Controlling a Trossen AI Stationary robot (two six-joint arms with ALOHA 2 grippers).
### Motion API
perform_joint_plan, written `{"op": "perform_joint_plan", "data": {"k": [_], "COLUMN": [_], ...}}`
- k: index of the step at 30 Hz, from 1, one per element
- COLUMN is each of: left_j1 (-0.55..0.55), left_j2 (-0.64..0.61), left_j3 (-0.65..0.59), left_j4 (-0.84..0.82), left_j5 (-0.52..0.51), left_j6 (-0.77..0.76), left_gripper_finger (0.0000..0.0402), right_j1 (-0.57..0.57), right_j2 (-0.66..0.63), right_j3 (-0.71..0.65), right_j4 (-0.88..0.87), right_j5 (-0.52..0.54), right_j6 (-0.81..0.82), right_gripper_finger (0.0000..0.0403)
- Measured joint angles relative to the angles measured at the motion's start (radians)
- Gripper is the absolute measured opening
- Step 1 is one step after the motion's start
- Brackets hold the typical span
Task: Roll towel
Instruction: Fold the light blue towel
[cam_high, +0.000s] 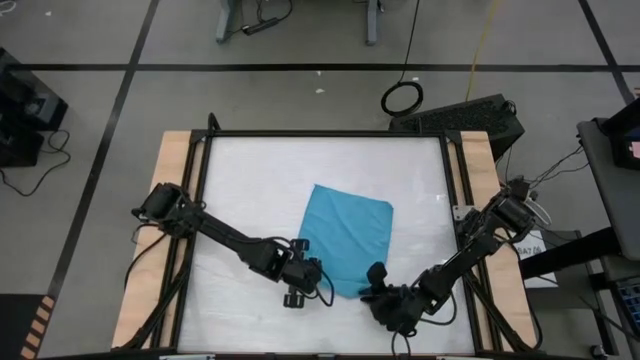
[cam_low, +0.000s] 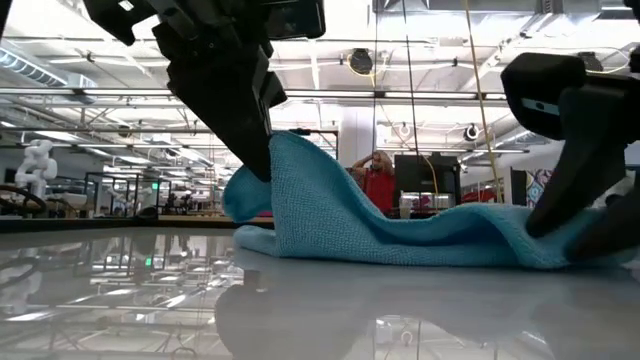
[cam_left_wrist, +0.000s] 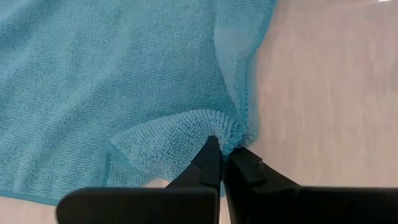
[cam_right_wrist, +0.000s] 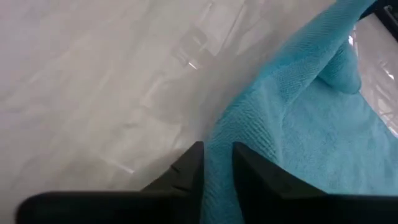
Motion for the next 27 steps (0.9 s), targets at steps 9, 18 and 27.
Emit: {"op": "perform_joint_plan", "data": {"k": [9, 18, 27], "left_j1": [-0.007, -0.007, -0.002], "left_j2": [0.0, 0.0, -0.002], "left_j3": [0.0, 0.012, 0.093], "left_j4": [-0.03, -0.088, -0.155], "left_j5": [0.0, 0.0, -0.099], "left_j6": [0.0, 0.005, 0.101], "left_gripper_finger": [0.0008, 0.0008, 0.0008], "right_j1": [-0.012, 0.013, -0.029], "right_j2": [-0.011, -0.185, -0.364], "right_j3": [0.0, 0.0, 0.0], "right_j4": [-0.005, -0.034, -0.258], "right_j5": [-0.018, -0.038, 0.01], "right_j6": [0.036, 0.069, 0.224], "right_gripper_finger": [0.0005, 0.0001, 0.0]}}
